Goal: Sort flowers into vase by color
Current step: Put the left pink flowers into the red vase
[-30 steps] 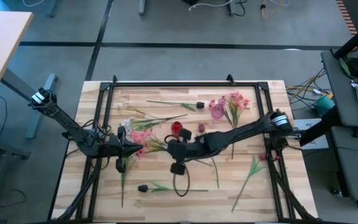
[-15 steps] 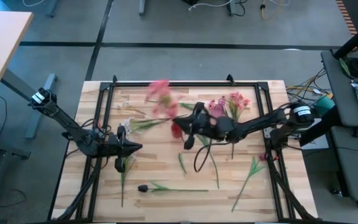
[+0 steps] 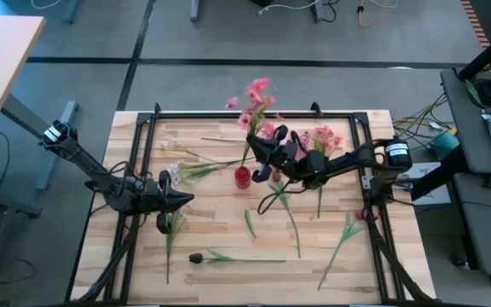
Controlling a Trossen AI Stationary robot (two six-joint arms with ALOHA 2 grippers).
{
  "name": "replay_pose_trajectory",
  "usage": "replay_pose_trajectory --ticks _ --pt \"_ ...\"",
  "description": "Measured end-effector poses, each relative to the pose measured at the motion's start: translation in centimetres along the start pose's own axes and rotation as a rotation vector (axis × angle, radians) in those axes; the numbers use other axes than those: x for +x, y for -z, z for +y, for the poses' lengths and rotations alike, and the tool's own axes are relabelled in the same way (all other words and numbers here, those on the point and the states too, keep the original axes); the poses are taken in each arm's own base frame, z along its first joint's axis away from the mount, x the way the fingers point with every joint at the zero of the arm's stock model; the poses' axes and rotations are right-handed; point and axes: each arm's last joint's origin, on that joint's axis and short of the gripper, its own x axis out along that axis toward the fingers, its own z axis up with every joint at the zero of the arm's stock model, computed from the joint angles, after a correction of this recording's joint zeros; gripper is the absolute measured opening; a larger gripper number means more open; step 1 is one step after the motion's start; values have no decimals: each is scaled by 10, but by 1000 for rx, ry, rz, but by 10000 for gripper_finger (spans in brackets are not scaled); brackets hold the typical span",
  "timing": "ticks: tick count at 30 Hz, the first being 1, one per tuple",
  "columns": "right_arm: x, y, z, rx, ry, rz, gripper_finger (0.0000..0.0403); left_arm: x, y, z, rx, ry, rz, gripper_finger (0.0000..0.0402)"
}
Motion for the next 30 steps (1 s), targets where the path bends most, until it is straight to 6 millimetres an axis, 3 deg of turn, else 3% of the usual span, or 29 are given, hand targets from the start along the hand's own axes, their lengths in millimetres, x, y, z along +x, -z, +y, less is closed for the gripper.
replay_pose_trajectory --ticks 8,23,30 --pt "4 -2 1 -67 -6 28 13 0 0 0 0 0 0 0" --pt "2 13 2 -100 -23 139 13 0 0 0 1 -1 0 0" --pt "0 18 2 -98 -29 183 66 0 0 0 1 -1 0 0"
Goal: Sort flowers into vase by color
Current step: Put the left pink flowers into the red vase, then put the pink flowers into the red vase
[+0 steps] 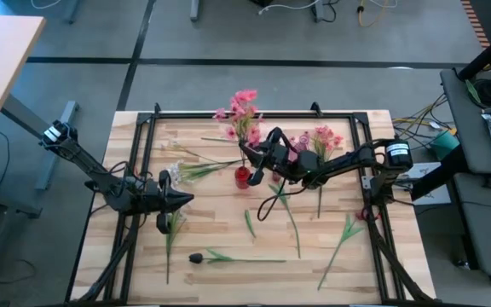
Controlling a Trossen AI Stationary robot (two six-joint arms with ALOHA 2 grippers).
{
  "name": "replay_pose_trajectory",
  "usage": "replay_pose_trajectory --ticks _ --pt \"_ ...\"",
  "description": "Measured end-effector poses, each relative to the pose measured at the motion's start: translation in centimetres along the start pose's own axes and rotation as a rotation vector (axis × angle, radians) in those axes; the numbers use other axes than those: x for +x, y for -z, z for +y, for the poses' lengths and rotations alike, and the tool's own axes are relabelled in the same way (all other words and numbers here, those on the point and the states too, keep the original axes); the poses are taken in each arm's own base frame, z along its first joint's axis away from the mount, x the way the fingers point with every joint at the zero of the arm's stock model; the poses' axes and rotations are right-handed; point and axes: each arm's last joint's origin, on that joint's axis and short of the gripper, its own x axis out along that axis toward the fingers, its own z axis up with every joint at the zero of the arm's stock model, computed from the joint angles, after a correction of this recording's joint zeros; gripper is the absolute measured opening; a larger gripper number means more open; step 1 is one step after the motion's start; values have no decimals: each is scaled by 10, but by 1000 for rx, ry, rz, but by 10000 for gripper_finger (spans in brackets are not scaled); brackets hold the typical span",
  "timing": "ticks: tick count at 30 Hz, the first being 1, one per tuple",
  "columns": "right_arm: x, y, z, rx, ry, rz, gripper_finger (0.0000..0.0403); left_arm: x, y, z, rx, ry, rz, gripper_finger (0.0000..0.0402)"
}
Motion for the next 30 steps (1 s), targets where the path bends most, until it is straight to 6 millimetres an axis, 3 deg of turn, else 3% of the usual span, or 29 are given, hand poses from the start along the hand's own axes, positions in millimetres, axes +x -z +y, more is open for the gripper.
replay_pose_trajectory --ticks 5,14,21,30 --pt "0 4 1 14 -6 46 123 0 0 0 0 0 0 0" --pt "-8 14 11 38 1 316 220 0 0 0 -3 0 0 0" --pt "-24 -11 15 75 4 575 276 0 0 0 -8 0 0 0" --pt "-68 -52 13 181 37 912 276 0 1 2 -51 -71 -14 0"
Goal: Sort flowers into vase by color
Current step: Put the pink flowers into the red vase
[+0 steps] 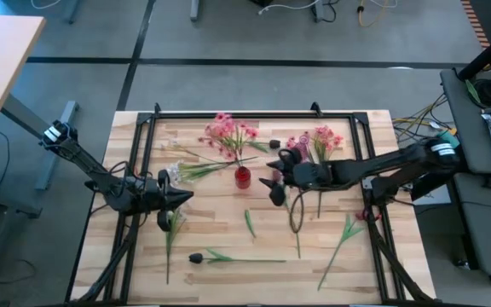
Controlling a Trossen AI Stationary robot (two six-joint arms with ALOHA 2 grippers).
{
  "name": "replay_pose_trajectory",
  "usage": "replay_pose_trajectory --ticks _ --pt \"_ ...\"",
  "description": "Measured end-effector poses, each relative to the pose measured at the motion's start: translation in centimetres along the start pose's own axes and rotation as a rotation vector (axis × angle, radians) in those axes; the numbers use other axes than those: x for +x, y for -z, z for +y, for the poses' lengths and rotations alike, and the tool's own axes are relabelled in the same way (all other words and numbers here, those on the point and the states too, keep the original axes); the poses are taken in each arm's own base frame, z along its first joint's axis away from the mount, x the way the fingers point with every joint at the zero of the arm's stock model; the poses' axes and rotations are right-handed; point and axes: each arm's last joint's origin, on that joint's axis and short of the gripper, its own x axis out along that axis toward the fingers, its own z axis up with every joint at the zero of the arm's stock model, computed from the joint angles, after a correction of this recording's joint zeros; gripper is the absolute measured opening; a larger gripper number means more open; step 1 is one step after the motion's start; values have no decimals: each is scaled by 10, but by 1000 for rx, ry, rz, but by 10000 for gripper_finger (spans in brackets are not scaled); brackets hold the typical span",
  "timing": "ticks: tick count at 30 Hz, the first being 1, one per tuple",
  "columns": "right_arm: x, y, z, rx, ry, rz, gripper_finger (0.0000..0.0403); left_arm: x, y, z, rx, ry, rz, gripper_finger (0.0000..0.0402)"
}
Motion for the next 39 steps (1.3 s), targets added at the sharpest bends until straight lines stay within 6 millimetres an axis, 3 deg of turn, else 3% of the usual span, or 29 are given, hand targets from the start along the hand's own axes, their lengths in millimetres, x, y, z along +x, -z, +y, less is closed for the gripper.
replay_pose_trajectory --ticks 5,9,18,24,28,32,35,39 --pt "-32 11 -8 106 -2 196 266 0 0 0 -74 -5 0 0" --pt "-44 28 -1 120 -6 347 258 0 4 0 -171 0 20 0" --pt "-51 71 41 196 -79 576 247 -2 16 1 -389 81 183 0" --pt "-49 97 55 231 -16 698 247 -4 28 3 -449 74 316 0" --pt "-50 112 52 239 58 859 247 -4 35 6 -471 25 367 0" --pt "-57 121 44 237 155 1031 247 -8 35 13 -472 -143 487 0" --pt "-63 121 36 243 239 1076 247 -12 31 17 -433 -308 595 0" --pt "-72 119 26 270 378 1063 247 -9 15 9 -338 -382 649 0"
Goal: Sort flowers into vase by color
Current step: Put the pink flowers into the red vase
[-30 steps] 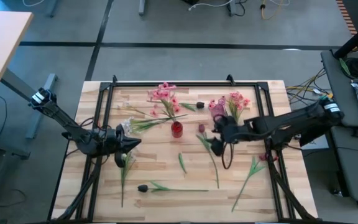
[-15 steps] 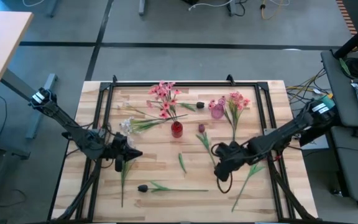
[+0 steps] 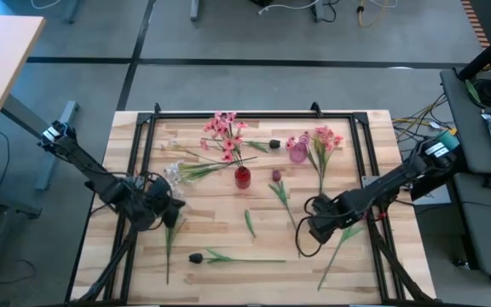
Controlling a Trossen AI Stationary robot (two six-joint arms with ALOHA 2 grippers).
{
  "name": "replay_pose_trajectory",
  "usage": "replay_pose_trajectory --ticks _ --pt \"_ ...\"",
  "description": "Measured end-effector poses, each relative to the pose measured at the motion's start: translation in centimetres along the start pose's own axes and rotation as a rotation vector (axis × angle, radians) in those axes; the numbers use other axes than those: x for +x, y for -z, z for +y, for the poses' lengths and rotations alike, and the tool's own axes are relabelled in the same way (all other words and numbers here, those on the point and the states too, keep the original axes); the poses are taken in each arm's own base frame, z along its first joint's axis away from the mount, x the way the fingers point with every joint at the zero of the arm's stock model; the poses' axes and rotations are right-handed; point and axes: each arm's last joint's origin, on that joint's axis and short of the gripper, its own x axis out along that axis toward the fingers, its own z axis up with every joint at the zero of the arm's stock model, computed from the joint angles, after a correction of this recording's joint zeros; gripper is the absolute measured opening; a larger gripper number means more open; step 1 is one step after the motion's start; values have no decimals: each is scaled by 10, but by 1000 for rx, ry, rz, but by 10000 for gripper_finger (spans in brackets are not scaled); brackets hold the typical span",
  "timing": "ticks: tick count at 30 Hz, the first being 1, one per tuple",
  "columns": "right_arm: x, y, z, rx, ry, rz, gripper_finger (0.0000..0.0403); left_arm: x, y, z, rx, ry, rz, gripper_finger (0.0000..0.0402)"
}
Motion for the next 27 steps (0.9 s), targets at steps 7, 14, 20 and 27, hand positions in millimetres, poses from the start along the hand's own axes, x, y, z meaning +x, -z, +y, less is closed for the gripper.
replay_pose_trajectory --ticks 7,14,20,27 --pt "-3 -19 -11 56 80 -193 246 -7 -8 -17 115 -107 25 0" --pt "-5 -65 -52 241 293 -245 228 -9 -13 -39 151 -116 20 0" --pt "-9 -90 -85 407 279 -259 222 -7 -14 -58 301 -125 27 0" --pt "6 -93 -101 429 41 -261 244 0 -10 -66 402 -175 50 0"
